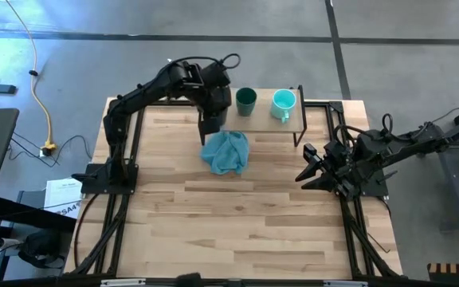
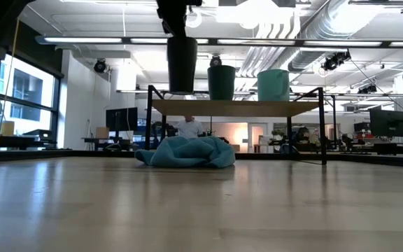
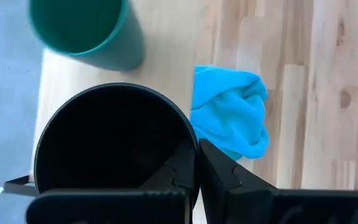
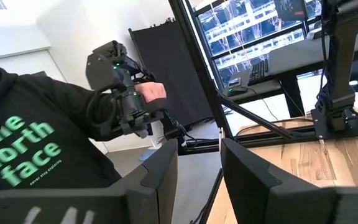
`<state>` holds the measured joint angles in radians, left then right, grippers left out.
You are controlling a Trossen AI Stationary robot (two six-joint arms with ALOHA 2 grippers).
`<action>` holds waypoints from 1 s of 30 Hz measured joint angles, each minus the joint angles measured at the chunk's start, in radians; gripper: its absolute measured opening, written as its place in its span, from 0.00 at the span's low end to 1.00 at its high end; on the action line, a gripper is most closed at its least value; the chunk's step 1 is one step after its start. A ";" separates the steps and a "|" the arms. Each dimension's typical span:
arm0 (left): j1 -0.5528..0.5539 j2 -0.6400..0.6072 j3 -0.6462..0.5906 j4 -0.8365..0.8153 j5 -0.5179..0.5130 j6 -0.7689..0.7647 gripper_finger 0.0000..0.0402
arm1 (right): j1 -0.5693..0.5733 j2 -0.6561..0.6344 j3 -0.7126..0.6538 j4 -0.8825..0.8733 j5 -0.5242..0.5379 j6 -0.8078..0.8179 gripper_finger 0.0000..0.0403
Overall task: Stack small to large cups/mugs on shelf
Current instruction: Put the black cup on the shelf
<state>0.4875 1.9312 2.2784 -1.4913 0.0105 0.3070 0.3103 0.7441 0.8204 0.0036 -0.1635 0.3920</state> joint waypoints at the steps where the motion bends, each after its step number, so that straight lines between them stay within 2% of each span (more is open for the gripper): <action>1: 0.009 0.000 0.000 0.003 0.003 0.000 0.00 | 0.000 0.000 0.000 0.000 0.000 0.000 0.28; 11: 0.090 0.000 0.000 0.034 0.062 -0.001 0.00 | 0.000 0.000 0.000 0.000 0.000 0.000 0.28; 30: 0.141 0.039 -0.002 0.055 0.097 0.003 0.00 | 0.000 0.000 0.000 0.001 0.000 -0.005 0.28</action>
<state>0.6285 1.9702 2.2765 -1.4359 0.1074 0.3103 0.3103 0.7437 0.8207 0.0044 -0.1633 0.3873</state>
